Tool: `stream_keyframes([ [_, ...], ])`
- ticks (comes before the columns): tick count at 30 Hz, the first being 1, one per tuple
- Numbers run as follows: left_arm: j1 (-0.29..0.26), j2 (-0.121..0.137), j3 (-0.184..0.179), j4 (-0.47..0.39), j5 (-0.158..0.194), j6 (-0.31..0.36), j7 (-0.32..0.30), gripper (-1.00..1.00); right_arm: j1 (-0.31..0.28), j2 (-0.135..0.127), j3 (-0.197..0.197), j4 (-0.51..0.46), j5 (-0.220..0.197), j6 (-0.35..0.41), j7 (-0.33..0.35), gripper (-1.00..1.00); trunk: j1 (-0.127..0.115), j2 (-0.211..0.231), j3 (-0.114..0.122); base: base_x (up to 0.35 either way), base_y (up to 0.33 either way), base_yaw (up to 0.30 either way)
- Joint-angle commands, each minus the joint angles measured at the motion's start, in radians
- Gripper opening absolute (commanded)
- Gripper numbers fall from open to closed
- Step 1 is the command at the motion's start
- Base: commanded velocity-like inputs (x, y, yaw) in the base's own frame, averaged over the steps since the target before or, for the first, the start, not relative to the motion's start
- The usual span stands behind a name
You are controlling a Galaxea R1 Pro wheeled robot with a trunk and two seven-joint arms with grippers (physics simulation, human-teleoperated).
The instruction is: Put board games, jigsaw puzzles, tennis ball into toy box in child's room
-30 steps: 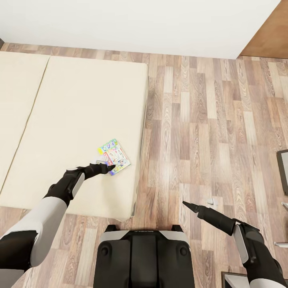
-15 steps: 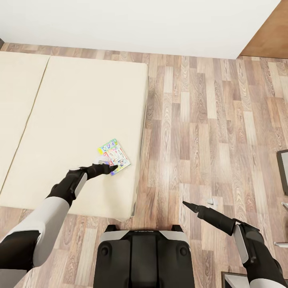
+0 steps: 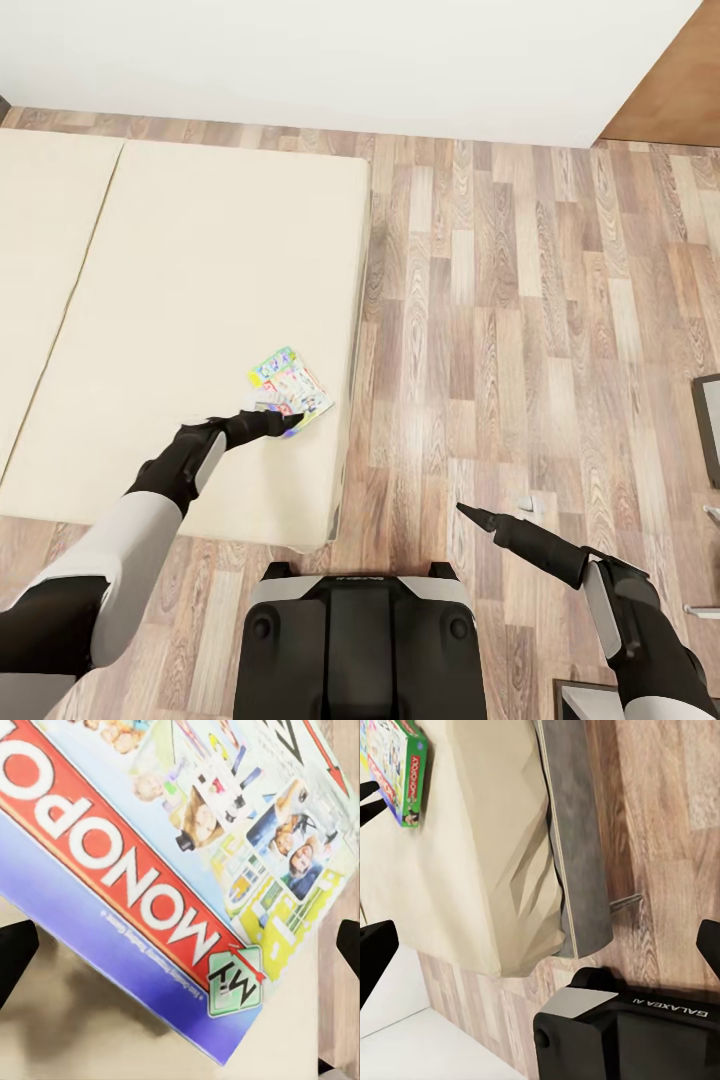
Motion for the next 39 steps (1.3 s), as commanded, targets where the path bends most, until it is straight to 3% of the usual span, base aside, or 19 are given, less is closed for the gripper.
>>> stream_keyframes([
  [1, -0.001, -0.003, 0.003, -0.001, 0.001, 0.009, -0.008, 1.00, 0.000, 0.000, -0.001, 0.000, -0.005, 0.007, 0.001, 1.00, 0.000, -0.001, -0.001, 0.000, 0.000, 0.000],
  [20, -0.001, -0.027, 0.003, -0.003, 0.002, 0.018, -0.016, 1.00, 0.000, 0.000, -0.001, -0.001, -0.005, 0.007, 0.002, 1.00, 0.000, -0.001, -0.001, 0.000, 0.000, 0.000],
  [39, -0.001, -0.071, 0.003, -0.006, 0.002, 0.020, -0.014, 1.00, 0.000, 0.000, -0.001, -0.001, -0.005, 0.007, 0.002, 1.00, 0.000, -0.001, -0.001, 0.000, 0.000, 0.000],
])
